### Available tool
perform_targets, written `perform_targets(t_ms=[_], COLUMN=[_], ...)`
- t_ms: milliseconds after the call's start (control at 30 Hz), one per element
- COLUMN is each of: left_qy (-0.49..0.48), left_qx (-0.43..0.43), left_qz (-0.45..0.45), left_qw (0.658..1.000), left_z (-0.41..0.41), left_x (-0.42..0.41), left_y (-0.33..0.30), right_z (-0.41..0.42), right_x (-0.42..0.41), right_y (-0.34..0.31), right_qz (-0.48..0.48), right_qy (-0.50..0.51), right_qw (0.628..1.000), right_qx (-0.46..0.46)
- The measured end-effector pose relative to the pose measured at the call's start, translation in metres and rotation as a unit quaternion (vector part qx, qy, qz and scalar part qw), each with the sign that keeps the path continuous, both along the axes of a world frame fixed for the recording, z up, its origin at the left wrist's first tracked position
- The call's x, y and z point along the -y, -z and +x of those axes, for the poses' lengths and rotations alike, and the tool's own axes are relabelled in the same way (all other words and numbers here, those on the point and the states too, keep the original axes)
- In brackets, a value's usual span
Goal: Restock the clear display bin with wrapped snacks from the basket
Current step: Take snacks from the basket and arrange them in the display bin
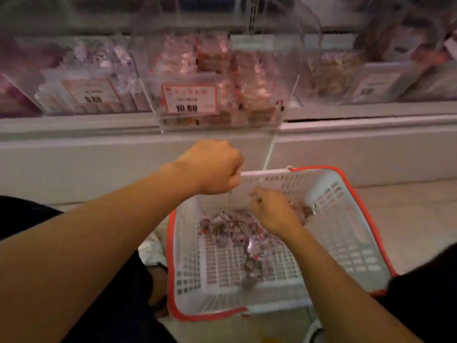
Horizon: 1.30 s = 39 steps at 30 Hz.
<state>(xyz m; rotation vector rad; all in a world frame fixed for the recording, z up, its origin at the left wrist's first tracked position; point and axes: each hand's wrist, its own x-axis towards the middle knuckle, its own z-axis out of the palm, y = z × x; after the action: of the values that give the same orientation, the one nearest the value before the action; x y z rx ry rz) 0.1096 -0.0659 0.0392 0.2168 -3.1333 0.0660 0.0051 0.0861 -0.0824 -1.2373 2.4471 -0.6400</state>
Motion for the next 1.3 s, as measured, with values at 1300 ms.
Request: perform_targets(t_ms=[1300], left_qy=[-0.484], left_qx=[0.146], left_qz=[0.630], left_qw=[0.589], left_z=[0.018], left_x=[-0.129], left_y=[0.321], right_z=[-0.005], right_x=[-0.049], right_y=[0.188], right_qz=[0.189], right_qy=[0.095], right_qw=[0.874], right_qx=[0.436])
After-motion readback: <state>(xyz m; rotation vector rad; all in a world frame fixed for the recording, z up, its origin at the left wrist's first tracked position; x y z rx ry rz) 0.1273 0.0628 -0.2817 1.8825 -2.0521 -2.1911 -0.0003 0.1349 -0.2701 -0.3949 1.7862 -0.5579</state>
